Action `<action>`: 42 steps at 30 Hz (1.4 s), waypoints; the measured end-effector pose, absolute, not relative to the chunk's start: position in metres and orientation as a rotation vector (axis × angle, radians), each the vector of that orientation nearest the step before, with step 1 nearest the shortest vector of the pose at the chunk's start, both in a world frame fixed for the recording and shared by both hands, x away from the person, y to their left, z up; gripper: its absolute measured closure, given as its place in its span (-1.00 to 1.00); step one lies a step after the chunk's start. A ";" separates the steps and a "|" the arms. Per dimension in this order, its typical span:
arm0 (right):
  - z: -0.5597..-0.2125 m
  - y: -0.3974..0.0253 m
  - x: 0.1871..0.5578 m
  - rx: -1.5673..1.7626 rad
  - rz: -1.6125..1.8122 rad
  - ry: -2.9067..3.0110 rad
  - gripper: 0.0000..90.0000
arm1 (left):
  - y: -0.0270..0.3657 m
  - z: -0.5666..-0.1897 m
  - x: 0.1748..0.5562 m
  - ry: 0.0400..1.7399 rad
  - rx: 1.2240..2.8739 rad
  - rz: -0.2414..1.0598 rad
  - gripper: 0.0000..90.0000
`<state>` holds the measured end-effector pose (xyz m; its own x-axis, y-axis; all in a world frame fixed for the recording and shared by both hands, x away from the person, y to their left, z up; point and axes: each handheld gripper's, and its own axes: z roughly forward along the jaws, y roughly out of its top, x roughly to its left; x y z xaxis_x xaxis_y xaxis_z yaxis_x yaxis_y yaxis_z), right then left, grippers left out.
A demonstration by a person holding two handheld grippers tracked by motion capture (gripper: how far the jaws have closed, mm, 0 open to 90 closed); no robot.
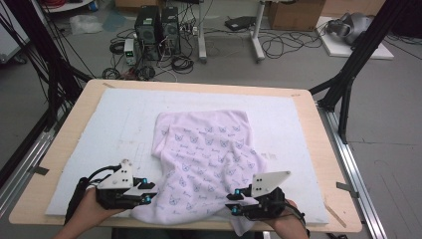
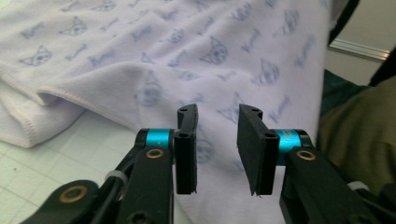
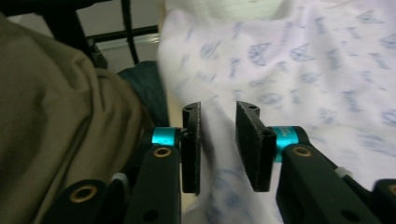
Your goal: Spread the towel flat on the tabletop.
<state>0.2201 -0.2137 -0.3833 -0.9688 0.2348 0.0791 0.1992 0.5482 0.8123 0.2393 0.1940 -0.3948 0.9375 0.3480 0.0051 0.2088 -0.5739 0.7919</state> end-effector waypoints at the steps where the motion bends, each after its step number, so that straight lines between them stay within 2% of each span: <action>1: -0.384 -0.216 0.224 0.405 1.423 2.714 0.44 | 0.193 -0.397 0.243 0.397 2.202 0.194 0.48; 9: -0.424 -0.214 0.253 0.533 1.221 2.765 0.24 | 0.167 -0.436 0.279 0.382 2.343 0.153 0.43; 11: -0.433 -0.212 0.257 0.551 1.199 2.779 0.25 | 0.167 -0.439 0.281 0.371 2.313 0.136 0.62; 13: -0.439 -0.209 0.259 0.556 1.166 2.799 0.31 | 0.166 -0.438 0.280 0.349 2.323 0.130 0.93; 15: -0.442 -0.208 0.260 0.560 1.189 2.795 0.46 | 0.168 -0.436 0.278 0.341 2.342 0.139 0.95; 17: -0.441 -0.207 0.260 0.546 1.204 2.817 0.72 | 0.172 -0.434 0.276 0.342 2.360 0.143 0.96; 19: -0.441 -0.206 0.258 0.511 1.200 2.820 0.86 | 0.179 -0.432 0.270 0.351 2.362 0.154 0.96; 28: -0.423 -0.202 0.242 0.424 1.279 2.819 0.93 | 0.208 -0.412 0.231 0.329 2.335 0.193 0.96; 31: -0.408 -0.202 0.233 0.360 1.335 2.790 0.89 | 0.209 -0.406 0.225 0.311 2.285 0.182 0.90; 33: -0.400 -0.207 0.232 0.387 1.349 2.749 0.70 | 0.207 -0.403 0.228 0.310 2.272 0.200 0.68; 37: -0.405 -0.213 0.244 0.477 1.227 2.737 0.39 | 0.197 -0.407 0.250 0.339 2.256 0.233 0.49; 39: -0.415 -0.215 0.253 0.530 1.207 2.739 0.37 | 0.190 -0.414 0.265 0.368 2.265 0.233 0.41; 42: -0.430 -0.213 0.263 0.569 1.170 2.758 0.36 | 0.181 -0.427 0.280 0.385 2.302 0.188 0.39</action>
